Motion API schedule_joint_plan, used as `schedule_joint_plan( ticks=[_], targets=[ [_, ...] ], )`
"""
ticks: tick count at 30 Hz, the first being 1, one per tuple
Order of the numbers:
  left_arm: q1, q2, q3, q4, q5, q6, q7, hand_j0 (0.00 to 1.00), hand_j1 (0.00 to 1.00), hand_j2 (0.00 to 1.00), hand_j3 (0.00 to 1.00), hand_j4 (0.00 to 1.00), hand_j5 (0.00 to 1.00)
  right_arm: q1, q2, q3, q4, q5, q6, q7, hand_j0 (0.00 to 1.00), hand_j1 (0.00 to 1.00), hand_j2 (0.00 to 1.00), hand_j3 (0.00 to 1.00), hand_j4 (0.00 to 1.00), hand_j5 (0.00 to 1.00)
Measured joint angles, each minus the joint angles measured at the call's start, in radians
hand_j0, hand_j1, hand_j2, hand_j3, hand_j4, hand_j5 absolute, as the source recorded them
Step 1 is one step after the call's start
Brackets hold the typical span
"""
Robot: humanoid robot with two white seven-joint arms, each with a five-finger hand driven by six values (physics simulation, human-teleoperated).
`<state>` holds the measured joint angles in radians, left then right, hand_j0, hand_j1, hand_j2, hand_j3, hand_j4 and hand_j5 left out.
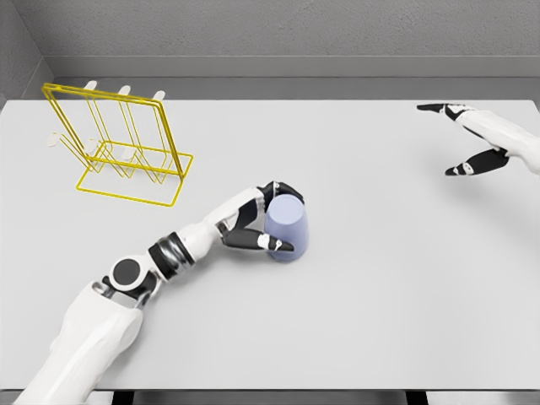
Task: Place the cup on the cup holder with both arms
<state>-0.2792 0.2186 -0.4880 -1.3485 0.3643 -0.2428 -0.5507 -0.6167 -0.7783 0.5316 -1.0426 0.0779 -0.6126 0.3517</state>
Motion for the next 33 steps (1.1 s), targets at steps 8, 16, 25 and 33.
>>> schedule_joint_plan(
  ticks=[8, 16, 25, 33],
  targets=[
    [0.005, 0.108, 0.041, -0.152, 0.081, 0.009, 0.0, 0.37, 0.37, 0.37, 0.37, 0.37, 0.37, 0.0, 0.001, -0.005, 0.0, 0.001, 0.0, 0.0, 1.0, 1.0, 1.0, 1.0, 1.0, 1.0],
    [0.021, 0.215, 0.098, -0.266, 0.155, 0.01, 0.001, 0.37, 0.37, 0.37, 0.37, 0.37, 0.37, 0.0, 0.001, -0.004, 0.0, 0.002, 0.0, 0.0, 1.0, 1.0, 1.0, 1.0, 1.0, 1.0],
    [0.002, 0.358, 0.171, -0.335, 0.29, 0.01, 0.003, 0.37, 0.37, 0.37, 0.37, 0.37, 0.37, 0.0, 0.0, -0.002, 0.0, 0.001, 0.0, -0.001, 1.0, 1.0, 1.0, 1.0, 1.0, 1.0],
    [-0.037, 0.41, 0.209, -0.33, 0.334, 0.013, 0.006, 0.37, 0.37, 0.37, 0.37, 0.37, 0.37, 0.0, 0.001, -0.003, 0.0, 0.0, 0.0, -0.001, 1.0, 1.0, 1.0, 1.0, 1.0, 1.0]
  ],
)
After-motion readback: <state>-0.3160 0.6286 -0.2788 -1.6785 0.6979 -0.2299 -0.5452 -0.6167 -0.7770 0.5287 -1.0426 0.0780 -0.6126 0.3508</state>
